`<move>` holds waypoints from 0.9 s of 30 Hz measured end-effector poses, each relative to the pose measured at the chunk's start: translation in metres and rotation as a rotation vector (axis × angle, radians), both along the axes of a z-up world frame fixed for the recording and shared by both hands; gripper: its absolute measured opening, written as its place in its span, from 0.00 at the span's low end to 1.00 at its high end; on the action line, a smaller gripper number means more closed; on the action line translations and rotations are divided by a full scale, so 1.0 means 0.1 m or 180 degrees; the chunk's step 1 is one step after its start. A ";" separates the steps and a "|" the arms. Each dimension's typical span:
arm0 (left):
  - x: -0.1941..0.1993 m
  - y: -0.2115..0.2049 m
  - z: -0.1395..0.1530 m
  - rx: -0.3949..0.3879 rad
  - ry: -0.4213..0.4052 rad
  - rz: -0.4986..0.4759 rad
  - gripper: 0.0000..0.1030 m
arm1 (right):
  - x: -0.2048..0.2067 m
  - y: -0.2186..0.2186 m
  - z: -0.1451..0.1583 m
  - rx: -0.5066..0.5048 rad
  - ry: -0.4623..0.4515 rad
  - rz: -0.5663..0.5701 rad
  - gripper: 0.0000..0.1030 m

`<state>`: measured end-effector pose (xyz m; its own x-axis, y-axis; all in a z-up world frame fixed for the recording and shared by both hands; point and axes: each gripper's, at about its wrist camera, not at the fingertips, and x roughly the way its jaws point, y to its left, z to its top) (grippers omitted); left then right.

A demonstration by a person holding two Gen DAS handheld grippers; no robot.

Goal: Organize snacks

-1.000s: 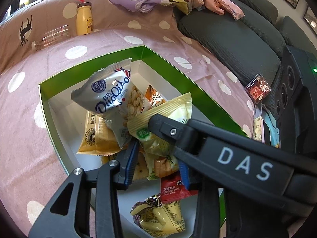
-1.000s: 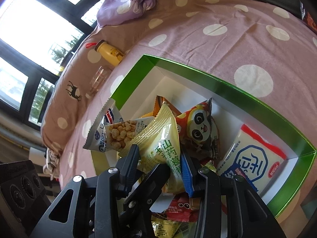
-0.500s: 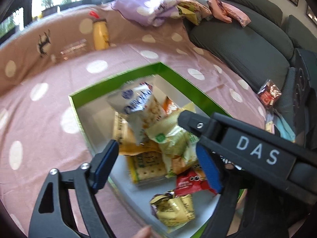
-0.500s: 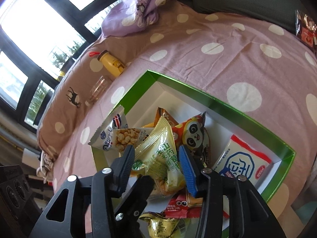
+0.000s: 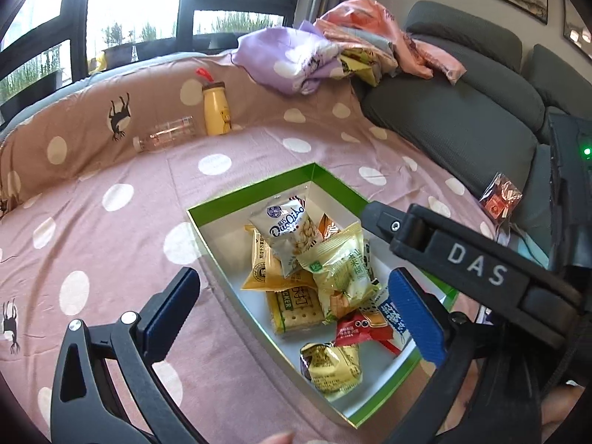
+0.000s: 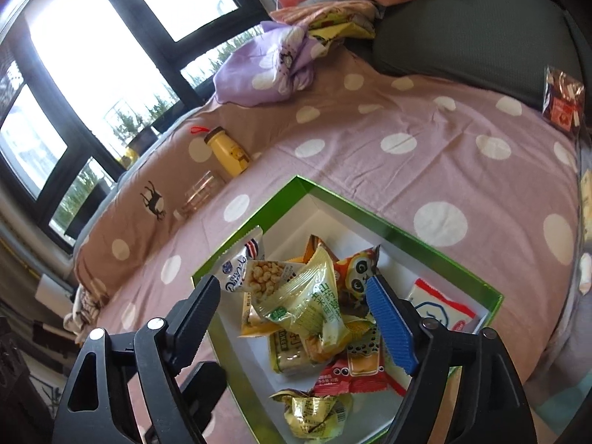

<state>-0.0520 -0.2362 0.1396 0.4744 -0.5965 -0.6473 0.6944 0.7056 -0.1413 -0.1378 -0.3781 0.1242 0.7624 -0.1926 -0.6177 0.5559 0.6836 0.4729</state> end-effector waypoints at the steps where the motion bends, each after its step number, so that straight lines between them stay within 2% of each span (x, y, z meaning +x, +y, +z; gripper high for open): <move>1: -0.02 0.03 0.02 -0.0021 -0.0007 0.0004 0.99 | -0.02 0.01 0.02 -0.0050 0.0019 -0.0030 0.82; 6: -0.06 0.14 0.07 -0.0027 -0.0022 0.0041 0.99 | -0.08 0.04 0.10 -0.0228 0.0112 -0.0133 0.83; 15: -0.13 0.26 0.09 -0.0097 -0.0029 -0.0006 0.99 | -0.09 0.05 0.11 -0.0280 0.0243 -0.0223 0.83; 27: -0.11 0.36 0.07 -0.0113 0.0013 0.0087 0.99 | -0.06 0.16 0.15 -0.0456 0.0361 -0.0229 0.83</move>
